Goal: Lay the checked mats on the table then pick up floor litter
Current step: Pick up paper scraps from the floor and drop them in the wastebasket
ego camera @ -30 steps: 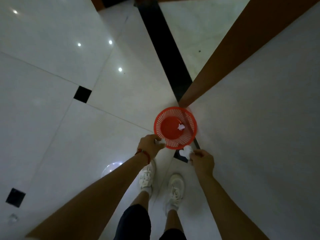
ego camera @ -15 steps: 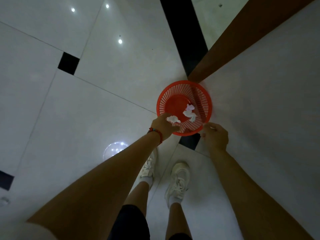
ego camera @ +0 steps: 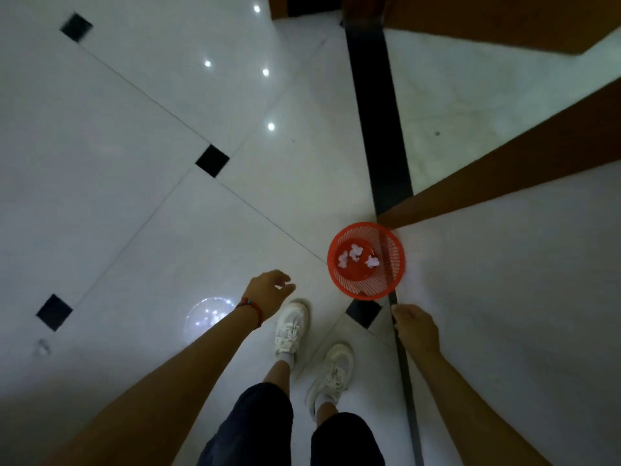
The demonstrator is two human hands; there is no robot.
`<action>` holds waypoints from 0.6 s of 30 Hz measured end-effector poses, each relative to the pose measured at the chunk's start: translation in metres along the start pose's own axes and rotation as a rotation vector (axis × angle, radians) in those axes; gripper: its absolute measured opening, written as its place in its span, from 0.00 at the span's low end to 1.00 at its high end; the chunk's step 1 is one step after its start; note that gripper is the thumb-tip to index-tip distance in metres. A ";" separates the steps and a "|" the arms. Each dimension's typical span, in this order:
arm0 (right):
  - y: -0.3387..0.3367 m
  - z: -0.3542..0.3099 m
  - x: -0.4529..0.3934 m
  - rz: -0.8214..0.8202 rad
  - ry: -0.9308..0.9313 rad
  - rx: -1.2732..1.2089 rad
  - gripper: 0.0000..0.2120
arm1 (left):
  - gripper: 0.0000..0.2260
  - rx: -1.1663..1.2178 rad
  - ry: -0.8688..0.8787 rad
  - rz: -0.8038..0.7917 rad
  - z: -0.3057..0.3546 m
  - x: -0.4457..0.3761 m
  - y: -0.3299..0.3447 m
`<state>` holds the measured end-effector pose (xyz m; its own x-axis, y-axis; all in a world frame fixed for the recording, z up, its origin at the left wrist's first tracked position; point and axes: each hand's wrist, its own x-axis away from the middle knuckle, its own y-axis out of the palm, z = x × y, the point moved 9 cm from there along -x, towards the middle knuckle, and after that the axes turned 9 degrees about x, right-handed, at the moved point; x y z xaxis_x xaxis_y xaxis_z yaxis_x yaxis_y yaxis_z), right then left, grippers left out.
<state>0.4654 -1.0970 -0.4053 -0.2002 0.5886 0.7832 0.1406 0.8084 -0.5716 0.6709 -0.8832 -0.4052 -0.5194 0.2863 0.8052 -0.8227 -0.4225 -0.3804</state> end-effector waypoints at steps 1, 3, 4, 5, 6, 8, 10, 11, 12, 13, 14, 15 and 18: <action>-0.003 -0.009 0.013 -0.023 -0.012 0.008 0.14 | 0.15 0.039 -0.010 0.031 -0.006 0.015 -0.017; -0.007 -0.030 0.038 -0.061 -0.050 0.031 0.15 | 0.13 0.128 -0.033 0.098 -0.020 0.045 -0.052; -0.009 -0.042 0.050 -0.071 -0.075 0.042 0.13 | 0.13 0.186 -0.047 0.134 -0.029 0.060 -0.069; -0.011 -0.054 0.062 -0.076 -0.100 0.051 0.12 | 0.12 0.252 -0.064 0.169 -0.040 0.074 -0.086; -0.013 -0.068 0.073 -0.074 -0.129 0.066 0.10 | 0.11 0.321 -0.082 0.203 -0.052 0.087 -0.102; -0.017 -0.095 0.099 -0.061 -0.188 0.099 0.08 | 0.07 0.438 -0.123 0.257 -0.077 0.114 -0.130; -0.017 -0.118 0.125 -0.061 -0.235 0.097 0.07 | 0.05 0.540 -0.153 0.307 -0.103 0.140 -0.151; -0.016 -0.128 0.139 -0.069 -0.253 0.104 0.07 | 0.05 0.590 -0.169 0.332 -0.116 0.153 -0.160; -0.013 -0.138 0.152 -0.069 -0.274 0.128 0.08 | 0.06 0.634 -0.182 0.353 -0.129 0.165 -0.168; -0.010 -0.149 0.164 -0.060 -0.289 0.160 0.10 | 0.08 0.673 -0.194 0.369 -0.141 0.176 -0.175; -0.006 -0.160 0.175 -0.049 -0.310 0.187 0.12 | 0.09 0.711 -0.203 0.382 -0.152 0.186 -0.181; 0.002 -0.170 0.184 -0.052 -0.325 0.210 0.13 | 0.10 0.751 -0.213 0.395 -0.165 0.195 -0.186; 0.031 -0.197 0.195 -0.062 -0.362 0.319 0.11 | 0.10 0.873 -0.245 0.448 -0.198 0.221 -0.204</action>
<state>0.6220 -0.9569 -0.2220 -0.5314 0.4540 0.7152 -0.1751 0.7672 -0.6171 0.6784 -0.5636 -0.2401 -0.5961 -0.1960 0.7786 -0.0557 -0.9573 -0.2837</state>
